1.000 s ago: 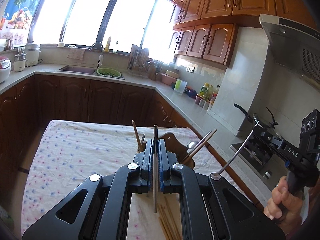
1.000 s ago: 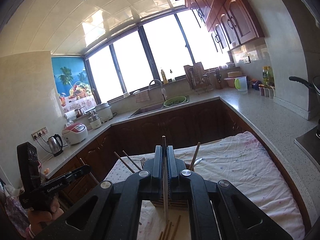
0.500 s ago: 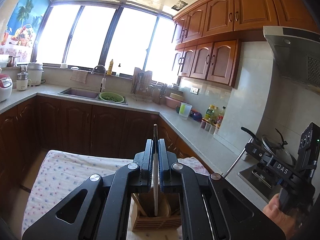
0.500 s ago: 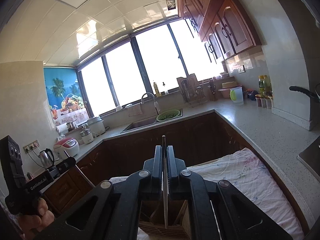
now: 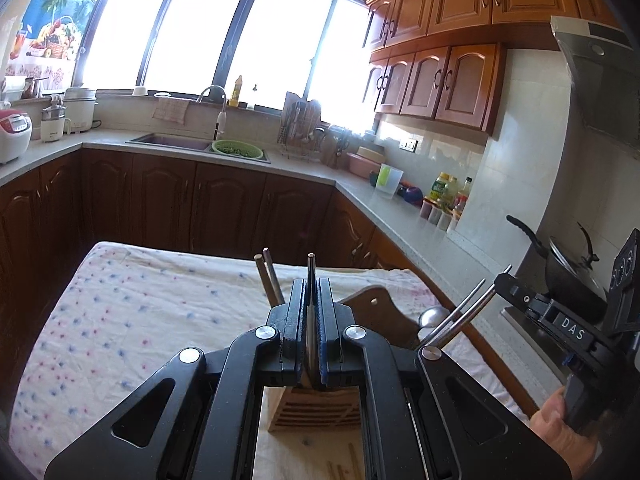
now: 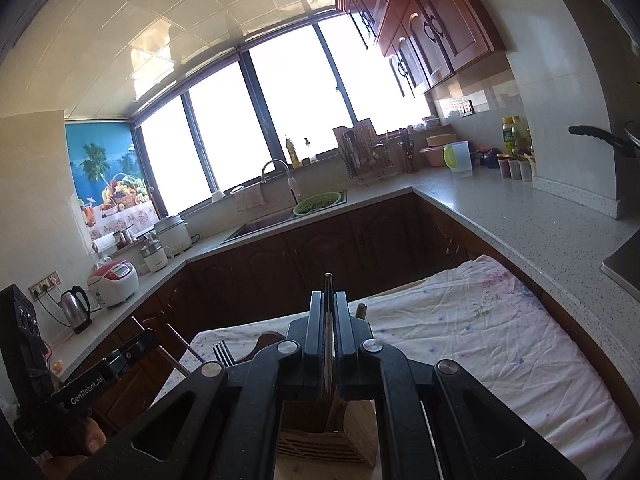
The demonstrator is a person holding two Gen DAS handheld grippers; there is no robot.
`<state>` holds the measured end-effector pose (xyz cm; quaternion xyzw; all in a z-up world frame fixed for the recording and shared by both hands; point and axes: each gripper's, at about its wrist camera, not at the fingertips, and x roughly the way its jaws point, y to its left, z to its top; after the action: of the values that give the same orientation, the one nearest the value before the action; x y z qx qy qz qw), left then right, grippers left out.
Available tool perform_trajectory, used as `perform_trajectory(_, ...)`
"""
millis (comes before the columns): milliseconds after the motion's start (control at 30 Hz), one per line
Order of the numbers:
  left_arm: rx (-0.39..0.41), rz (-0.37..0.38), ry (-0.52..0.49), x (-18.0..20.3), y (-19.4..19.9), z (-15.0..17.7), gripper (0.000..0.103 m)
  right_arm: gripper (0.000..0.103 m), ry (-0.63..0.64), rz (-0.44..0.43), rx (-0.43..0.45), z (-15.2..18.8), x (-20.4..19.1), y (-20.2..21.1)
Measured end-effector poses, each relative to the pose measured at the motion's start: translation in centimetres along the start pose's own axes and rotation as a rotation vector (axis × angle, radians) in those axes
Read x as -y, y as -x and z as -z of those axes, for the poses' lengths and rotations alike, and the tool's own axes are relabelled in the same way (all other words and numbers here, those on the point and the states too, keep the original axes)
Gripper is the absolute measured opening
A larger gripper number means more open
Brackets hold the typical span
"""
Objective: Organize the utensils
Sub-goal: 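Carry the steel chopstick in the left tool while the right tool holds its chopstick over the holder, then lower the chopsticks into the holder and open both tools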
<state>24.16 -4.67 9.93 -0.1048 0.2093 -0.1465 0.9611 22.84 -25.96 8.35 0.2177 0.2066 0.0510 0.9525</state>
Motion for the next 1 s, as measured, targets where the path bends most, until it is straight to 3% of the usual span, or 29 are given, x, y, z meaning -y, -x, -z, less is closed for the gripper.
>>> perform_trajectory(233,-0.022,0.001,-0.007,0.3,-0.6,0.6,0.004,0.004,-0.001,-0.004,-0.072,1.4,0.5,-1.4)
perform_trajectory(467,-0.038,0.006,-0.007,0.4,-0.7,0.3,0.004,0.005,-0.014,-0.007,-0.084,1.3,0.6,-1.5)
perform_trajectory(567,-0.062,0.025,0.002,0.3,-0.7,0.0,0.005,0.012,-0.031,-0.016,-0.086,1.0,0.8,-1.4)
perform_trajectory(633,-0.058,0.043,0.004,0.5,-0.2,-0.3,0.008,0.026,-0.042,-0.024,-0.071,0.6,0.8,-0.8)
perform_trajectory(667,-0.05,0.041,0.0,0.6,0.3,-0.5,0.011,0.043,-0.049,-0.036,-0.058,0.4,0.8,-0.3)
perform_trajectory(833,0.009,0.044,0.001,1.0,3.5,-1.1,0.044,0.062,-0.069,-0.071,0.023,-1.0,0.5,2.7)
perform_trajectory(867,0.02,0.039,0.003,1.0,4.3,-1.2,0.049,0.07,-0.075,-0.075,0.041,-1.2,0.5,3.4)
perform_trajectory(933,0.046,0.02,0.009,0.9,5.8,-1.0,0.072,0.081,-0.083,-0.084,0.074,-1.7,0.5,4.8)
perform_trajectory(1000,0.065,-0.006,0.017,0.6,7.1,-0.5,0.085,0.089,-0.081,-0.089,0.097,-1.8,0.4,6.2)
